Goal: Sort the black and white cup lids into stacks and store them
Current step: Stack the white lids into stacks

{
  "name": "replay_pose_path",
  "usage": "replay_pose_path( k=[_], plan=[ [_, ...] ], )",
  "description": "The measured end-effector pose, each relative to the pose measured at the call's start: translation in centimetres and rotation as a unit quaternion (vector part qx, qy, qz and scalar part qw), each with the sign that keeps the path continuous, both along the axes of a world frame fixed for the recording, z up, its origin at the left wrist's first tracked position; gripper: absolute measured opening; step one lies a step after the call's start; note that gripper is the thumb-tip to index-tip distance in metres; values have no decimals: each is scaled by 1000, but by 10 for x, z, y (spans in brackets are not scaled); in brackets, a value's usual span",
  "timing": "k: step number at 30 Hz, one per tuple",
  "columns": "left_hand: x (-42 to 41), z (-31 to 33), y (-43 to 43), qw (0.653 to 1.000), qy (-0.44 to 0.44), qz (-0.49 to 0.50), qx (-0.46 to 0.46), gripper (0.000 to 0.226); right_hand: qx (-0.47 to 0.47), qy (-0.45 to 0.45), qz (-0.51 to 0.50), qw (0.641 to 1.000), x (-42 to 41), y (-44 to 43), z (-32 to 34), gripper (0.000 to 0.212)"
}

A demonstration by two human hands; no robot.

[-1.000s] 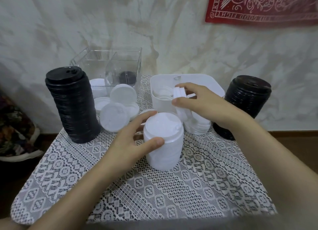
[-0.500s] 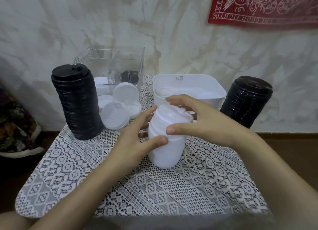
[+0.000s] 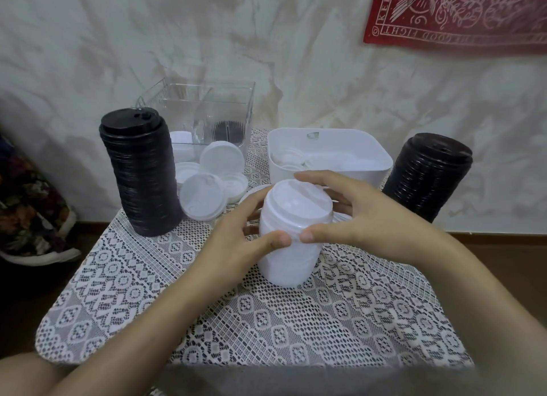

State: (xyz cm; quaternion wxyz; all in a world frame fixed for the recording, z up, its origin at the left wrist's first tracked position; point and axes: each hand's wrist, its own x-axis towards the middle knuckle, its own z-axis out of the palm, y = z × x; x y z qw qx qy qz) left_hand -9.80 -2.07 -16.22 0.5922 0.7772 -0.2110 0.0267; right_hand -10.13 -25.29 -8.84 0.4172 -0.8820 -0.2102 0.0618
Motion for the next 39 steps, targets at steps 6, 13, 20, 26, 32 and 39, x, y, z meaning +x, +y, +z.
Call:
replay_pose_path(
  k=[6, 13, 20, 26, 32, 39],
  plan=[
    [-1, 1, 1, 1000, 15, -19, 9, 95, -21, -16, -5, 1000, 2, 1, -3, 82],
    [-2, 4, 2, 999, 19, -35, 12, 77, -17, 6, 3, 1000, 2, -3, -5, 81],
    [-2, 3, 3, 998, 25, -50, 7, 72, 48, 18, -16, 999, -2, -2, -2, 69],
    [-3, 2, 2, 999, 22, -40, 1, 68, 72, 20, -11, 997, 1, -4, -5, 70],
    [-1, 1, 1, 999, 21, -37, -4, 67, 57, 20, 4, 998, 1, -3, -7, 65],
    [1, -1, 1, 999, 24, -33, -14, 78, 24, -1, 15, 1000, 2, -2, -9, 64]
  ],
)
